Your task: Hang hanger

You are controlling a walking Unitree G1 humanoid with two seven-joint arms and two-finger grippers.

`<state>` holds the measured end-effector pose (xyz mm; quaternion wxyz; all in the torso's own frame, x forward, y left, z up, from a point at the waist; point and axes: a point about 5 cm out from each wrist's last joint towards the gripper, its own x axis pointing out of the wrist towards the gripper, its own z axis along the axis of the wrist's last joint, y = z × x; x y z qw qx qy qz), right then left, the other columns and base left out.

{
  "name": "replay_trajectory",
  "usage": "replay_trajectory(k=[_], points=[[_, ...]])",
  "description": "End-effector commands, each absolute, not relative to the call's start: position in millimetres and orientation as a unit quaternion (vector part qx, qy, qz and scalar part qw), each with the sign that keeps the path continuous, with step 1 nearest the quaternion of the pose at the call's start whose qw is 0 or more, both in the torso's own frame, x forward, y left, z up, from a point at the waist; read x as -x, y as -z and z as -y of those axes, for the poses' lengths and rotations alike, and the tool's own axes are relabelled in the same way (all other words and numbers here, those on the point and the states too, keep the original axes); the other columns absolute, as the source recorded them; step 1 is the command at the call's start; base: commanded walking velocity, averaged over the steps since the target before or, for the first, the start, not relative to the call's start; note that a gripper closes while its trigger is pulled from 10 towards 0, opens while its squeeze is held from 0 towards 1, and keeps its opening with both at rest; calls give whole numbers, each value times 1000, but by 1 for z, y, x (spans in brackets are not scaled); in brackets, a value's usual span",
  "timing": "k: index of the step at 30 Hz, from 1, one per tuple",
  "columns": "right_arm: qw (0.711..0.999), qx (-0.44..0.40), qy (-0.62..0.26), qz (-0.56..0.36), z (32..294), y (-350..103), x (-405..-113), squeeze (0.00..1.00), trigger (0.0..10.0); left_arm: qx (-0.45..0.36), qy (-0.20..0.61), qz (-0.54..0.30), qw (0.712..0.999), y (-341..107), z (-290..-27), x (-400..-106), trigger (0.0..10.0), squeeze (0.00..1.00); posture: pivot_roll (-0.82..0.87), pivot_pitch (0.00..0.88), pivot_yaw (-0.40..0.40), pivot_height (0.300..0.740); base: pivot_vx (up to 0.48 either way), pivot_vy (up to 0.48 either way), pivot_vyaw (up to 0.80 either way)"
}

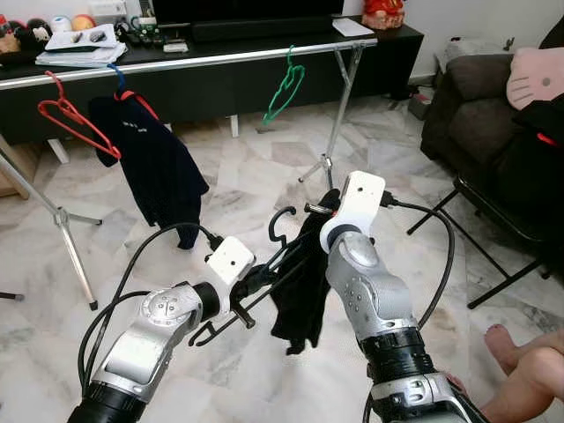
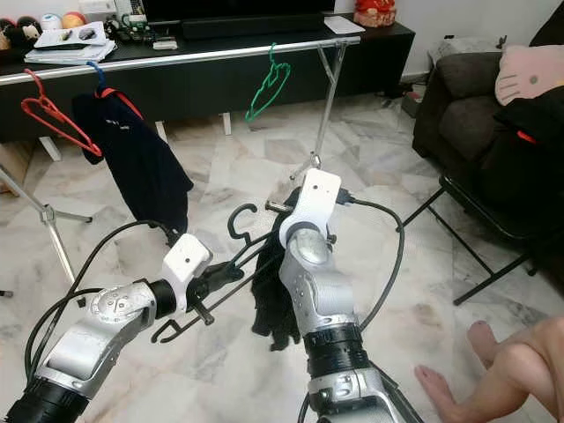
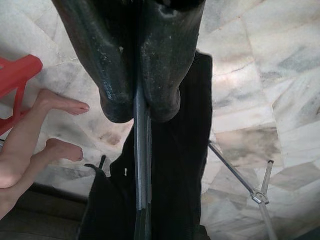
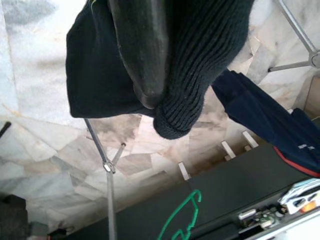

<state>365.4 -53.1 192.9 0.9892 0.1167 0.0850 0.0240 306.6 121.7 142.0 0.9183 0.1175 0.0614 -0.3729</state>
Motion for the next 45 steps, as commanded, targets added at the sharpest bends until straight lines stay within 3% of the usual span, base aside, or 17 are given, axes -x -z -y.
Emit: replay_trajectory(k=[1,20,30,45], points=[[970,-191,-113,-102,-13,-200,-337,0,10000,-123,380,-66,915,-140,-119,-306,10000,0,-34,138,-36,740,0,0,0],[961,-184,-194,-67,-37,-230,-318,0,10000,-157,325,-141,922,-118,-139,-310,10000,0,-37,139,-38,740,0,0,0],[958,-166,-220,-77,-42,-225,-313,0,10000,-124,305,-44,943,-148,-133,-321,10000,0,-38,137,-40,740,0,0,0],[967,-112,-210,-88,-3,-207,-324,0,10000,-97,274,0,957,-159,-136,-327,10000,0,-46,141,-37,740,0,0,0]])
